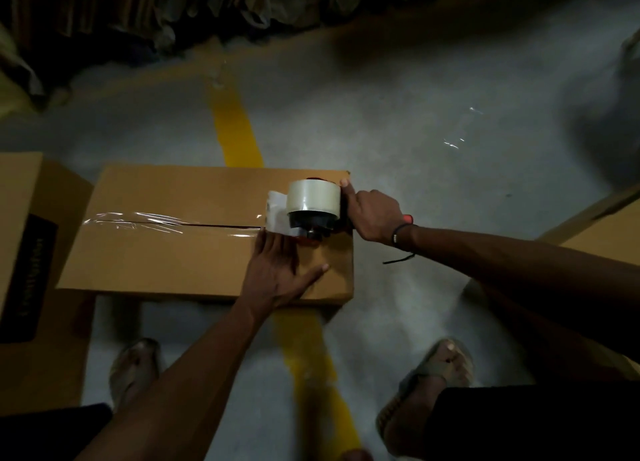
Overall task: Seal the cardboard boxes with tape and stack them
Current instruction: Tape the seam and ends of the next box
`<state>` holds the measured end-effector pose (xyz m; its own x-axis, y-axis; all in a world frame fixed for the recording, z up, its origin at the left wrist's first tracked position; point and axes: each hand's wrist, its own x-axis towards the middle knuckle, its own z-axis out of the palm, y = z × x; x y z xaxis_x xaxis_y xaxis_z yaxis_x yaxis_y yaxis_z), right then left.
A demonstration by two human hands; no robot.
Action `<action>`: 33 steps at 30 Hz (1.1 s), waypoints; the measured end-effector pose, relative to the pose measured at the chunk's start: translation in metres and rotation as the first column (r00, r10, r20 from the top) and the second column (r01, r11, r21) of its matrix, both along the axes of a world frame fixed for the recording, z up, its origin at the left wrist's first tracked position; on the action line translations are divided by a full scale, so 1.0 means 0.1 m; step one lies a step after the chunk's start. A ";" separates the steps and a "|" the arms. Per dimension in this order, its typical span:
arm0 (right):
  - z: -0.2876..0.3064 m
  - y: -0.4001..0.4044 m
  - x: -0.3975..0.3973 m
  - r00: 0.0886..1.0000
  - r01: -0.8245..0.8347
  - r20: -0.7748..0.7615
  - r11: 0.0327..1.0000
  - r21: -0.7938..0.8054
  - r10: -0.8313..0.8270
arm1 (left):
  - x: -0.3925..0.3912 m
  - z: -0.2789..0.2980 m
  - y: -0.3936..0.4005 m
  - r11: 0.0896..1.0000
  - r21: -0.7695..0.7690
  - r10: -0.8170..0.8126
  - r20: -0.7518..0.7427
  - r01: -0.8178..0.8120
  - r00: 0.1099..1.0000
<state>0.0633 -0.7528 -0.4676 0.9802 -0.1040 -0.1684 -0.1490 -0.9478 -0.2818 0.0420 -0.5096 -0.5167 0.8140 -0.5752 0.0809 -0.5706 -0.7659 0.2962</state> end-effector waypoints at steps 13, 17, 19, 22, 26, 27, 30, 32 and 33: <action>-0.04 -1.17 -0.49 0.995 -0.034 -0.098 0.985 -0.170 0.018 | 0.02 -0.09 0.01 0.989 0.137 0.088 -0.175 -0.064 0.981; -0.07 -1.25 -0.55 0.996 -0.048 -0.084 0.977 -0.207 0.032 | 0.03 -0.12 -0.01 0.980 0.189 0.090 -0.179 -0.056 0.980; -0.08 -1.17 -0.52 0.993 -0.049 -0.118 0.979 -0.199 0.026 | 0.05 -0.11 -0.01 0.980 0.185 0.100 -0.177 -0.066 0.979; -0.06 -1.11 -0.43 0.990 -0.016 -0.143 0.991 -0.136 -0.004 | -0.01 0.04 -0.12 0.988 0.113 0.125 -0.175 -0.106 0.977; -0.04 -1.11 -0.32 0.984 -0.052 -0.175 0.991 -0.122 0.030 | -0.04 0.42 -0.72 0.913 -0.008 0.354 -0.482 -0.407 0.802; -0.01 -1.10 -0.30 0.983 -0.076 -0.174 0.987 -0.138 0.052 | 0.03 0.51 -0.92 0.857 0.006 0.401 -0.635 -0.515 0.660; 0.08 -1.04 -0.31 0.986 -0.101 -0.151 0.970 -0.221 0.069 | 0.17 0.77 -1.39 0.728 0.082 0.391 -0.865 -0.681 0.314; 0.10 -1.00 -0.31 0.989 -0.090 -0.138 0.966 -0.241 0.058 | 0.21 0.86 -1.53 0.688 0.121 0.403 -0.884 -0.715 0.239; 0.08 -0.99 -0.32 0.989 -0.079 -0.142 0.967 -0.244 0.045 | 0.23 0.87 -1.56 0.682 0.130 0.415 -0.879 -0.720 0.235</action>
<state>0.0317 -0.8521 -0.4595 0.9563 -0.0992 -0.2751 -0.1083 -0.9940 -0.0179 0.0646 -0.6658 -0.4302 0.6580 -0.0056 -0.7530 0.6108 -0.5809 0.5380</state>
